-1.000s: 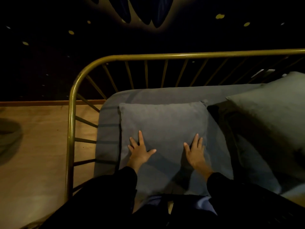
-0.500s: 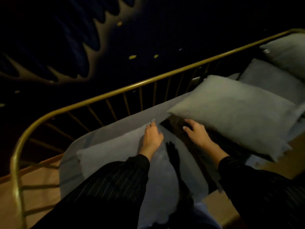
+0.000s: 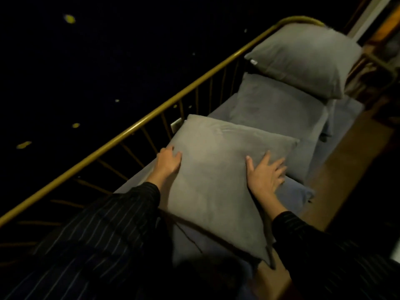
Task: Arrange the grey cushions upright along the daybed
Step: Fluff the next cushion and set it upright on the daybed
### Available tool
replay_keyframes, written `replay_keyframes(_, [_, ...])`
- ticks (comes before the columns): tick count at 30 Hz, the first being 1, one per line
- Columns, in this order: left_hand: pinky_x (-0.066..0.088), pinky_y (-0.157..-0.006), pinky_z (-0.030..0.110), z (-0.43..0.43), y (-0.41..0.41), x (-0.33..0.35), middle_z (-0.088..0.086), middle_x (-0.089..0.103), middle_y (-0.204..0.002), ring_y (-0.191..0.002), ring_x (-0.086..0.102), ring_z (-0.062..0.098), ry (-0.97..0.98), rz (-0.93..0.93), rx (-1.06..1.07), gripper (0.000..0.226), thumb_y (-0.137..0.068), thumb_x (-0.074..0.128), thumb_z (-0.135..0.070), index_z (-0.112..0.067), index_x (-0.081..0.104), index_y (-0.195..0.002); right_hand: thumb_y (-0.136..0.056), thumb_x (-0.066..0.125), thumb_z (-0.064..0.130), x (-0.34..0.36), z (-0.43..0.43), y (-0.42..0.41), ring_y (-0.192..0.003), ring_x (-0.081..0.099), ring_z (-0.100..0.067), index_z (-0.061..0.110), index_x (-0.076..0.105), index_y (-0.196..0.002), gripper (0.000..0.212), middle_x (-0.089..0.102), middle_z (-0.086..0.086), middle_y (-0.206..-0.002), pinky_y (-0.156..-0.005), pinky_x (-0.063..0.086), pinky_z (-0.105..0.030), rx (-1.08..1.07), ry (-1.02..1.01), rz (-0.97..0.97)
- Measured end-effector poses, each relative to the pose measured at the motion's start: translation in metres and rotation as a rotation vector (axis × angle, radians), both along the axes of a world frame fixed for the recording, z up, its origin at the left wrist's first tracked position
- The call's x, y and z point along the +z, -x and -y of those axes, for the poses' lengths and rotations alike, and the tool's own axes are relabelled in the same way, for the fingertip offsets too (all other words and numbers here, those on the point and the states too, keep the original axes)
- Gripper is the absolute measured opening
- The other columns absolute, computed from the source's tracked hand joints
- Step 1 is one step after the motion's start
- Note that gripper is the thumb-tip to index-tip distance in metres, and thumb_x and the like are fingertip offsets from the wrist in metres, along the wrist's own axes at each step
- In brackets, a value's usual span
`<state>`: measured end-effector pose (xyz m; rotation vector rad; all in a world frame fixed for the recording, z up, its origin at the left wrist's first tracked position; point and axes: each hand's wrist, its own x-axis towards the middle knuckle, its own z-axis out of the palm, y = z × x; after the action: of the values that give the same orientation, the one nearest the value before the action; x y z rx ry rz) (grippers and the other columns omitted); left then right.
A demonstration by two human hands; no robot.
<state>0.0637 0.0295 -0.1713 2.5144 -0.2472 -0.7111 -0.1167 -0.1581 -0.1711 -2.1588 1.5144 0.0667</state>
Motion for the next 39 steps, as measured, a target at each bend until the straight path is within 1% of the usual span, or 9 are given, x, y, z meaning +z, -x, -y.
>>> replay_keyframes(3, [0.033, -0.116, 0.051, 0.026, -0.022, -0.012, 0.023, 0.036, -0.155, -0.14, 0.037, 0.045, -0.05, -0.045, 0.017, 0.066, -0.102, 0.039, -0.049, -0.011, 0.029, -0.155, -0.091, 0.031, 0.065, -0.024, 0.005, 0.011, -0.145, 0.006, -0.048, 0.023, 0.004, -0.155, 0.081, -0.003, -0.028, -0.16, -0.112, 0.016, -0.062, -0.029, -0.056, 0.014])
replay_keyframes(7, [0.032, -0.117, 0.055, 0.041, -0.041, -0.018, 0.012, 0.032, -0.16, -0.143, 0.035, 0.039, -0.008, -0.174, 0.039, 0.091, -0.086, 0.043, -0.075, -0.026, 0.017, -0.158, -0.086, 0.035, 0.072, -0.044, 0.025, 0.019, -0.146, 0.006, -0.047, 0.038, -0.001, -0.153, 0.083, -0.007, -0.023, -0.161, -0.109, 0.019, -0.066, -0.114, -0.165, 0.068])
replay_keyframes(11, [0.041, -0.11, 0.043, 0.049, -0.044, -0.01, 0.006, 0.04, -0.156, -0.137, 0.046, 0.033, 0.12, -0.3, 0.159, 0.097, -0.082, 0.057, -0.072, -0.024, 0.018, -0.157, -0.076, 0.043, 0.079, -0.043, 0.034, 0.019, -0.142, 0.017, -0.049, 0.051, -0.005, -0.148, 0.09, 0.002, -0.025, -0.16, -0.107, 0.023, -0.065, -0.225, -0.262, 0.111])
replay_keyframes(14, [0.042, -0.111, 0.048, 0.046, -0.046, -0.011, 0.005, 0.044, -0.151, -0.134, 0.049, 0.032, 0.162, -0.354, 0.223, 0.11, -0.067, 0.066, -0.08, -0.025, 0.025, -0.154, -0.071, 0.05, 0.08, -0.038, 0.041, 0.021, -0.138, 0.03, -0.047, 0.047, -0.006, -0.149, 0.101, 0.021, -0.028, -0.155, -0.11, 0.026, -0.058, -0.331, -0.353, 0.183])
replay_keyframes(18, [0.04, -0.11, 0.056, 0.026, -0.056, -0.034, 0.001, 0.05, -0.147, -0.133, 0.05, 0.032, 0.198, -0.355, 0.318, 0.134, -0.03, 0.069, -0.094, -0.035, 0.035, -0.145, -0.075, 0.052, 0.075, -0.025, 0.048, 0.023, -0.14, 0.032, -0.043, 0.031, -0.003, -0.154, 0.106, 0.027, -0.024, -0.155, -0.114, 0.025, -0.053, -0.455, -0.431, 0.295])
replay_keyframes(22, [0.044, -0.107, 0.053, 0.001, -0.04, -0.011, 0.0, 0.053, -0.142, -0.129, 0.053, 0.031, 0.312, -0.341, 0.433, 0.14, -0.02, 0.079, -0.086, -0.027, 0.043, -0.142, -0.074, 0.057, 0.073, -0.002, 0.031, 0.025, -0.14, 0.035, -0.04, 0.02, 0.003, -0.154, 0.111, 0.033, -0.019, -0.155, -0.115, 0.026, -0.054, -0.456, -0.388, 0.376])
replay_keyframes(29, [0.055, -0.099, 0.045, -0.144, -0.01, 0.014, 0.0, 0.068, -0.127, -0.112, 0.068, 0.024, 0.611, -0.244, 0.637, 0.11, -0.031, 0.091, -0.07, -0.025, 0.063, -0.128, -0.059, 0.065, 0.076, 0.045, -0.059, 0.007, -0.136, 0.042, -0.034, 0.017, 0.019, -0.151, 0.119, 0.039, -0.011, -0.152, -0.114, 0.031, -0.053, -0.259, -0.41, 0.593])
replay_keyframes(34, [0.054, -0.095, 0.038, -0.266, 0.048, 0.103, 0.008, 0.07, -0.121, -0.106, 0.068, 0.025, 0.832, -0.084, 0.835, 0.065, -0.074, 0.085, -0.019, -0.007, 0.057, -0.132, -0.071, 0.083, 0.032, 0.075, -0.16, -0.028, -0.125, 0.053, -0.026, 0.017, 0.031, -0.146, 0.092, 0.05, -0.007, -0.142, -0.104, 0.045, -0.038, -0.05, -0.686, 0.82])
replay_keyframes(39, [0.053, -0.087, 0.035, -0.408, 0.09, 0.124, 0.011, 0.06, -0.131, -0.112, 0.061, 0.027, 0.873, 0.063, 1.009, 0.072, -0.078, 0.077, -0.004, -0.006, 0.04, -0.14, -0.069, 0.084, 0.011, 0.09, -0.27, -0.068, -0.113, 0.058, -0.021, 0.016, 0.032, -0.136, 0.085, 0.055, -0.006, -0.13, -0.096, 0.051, -0.039, 0.283, -0.839, 0.869])
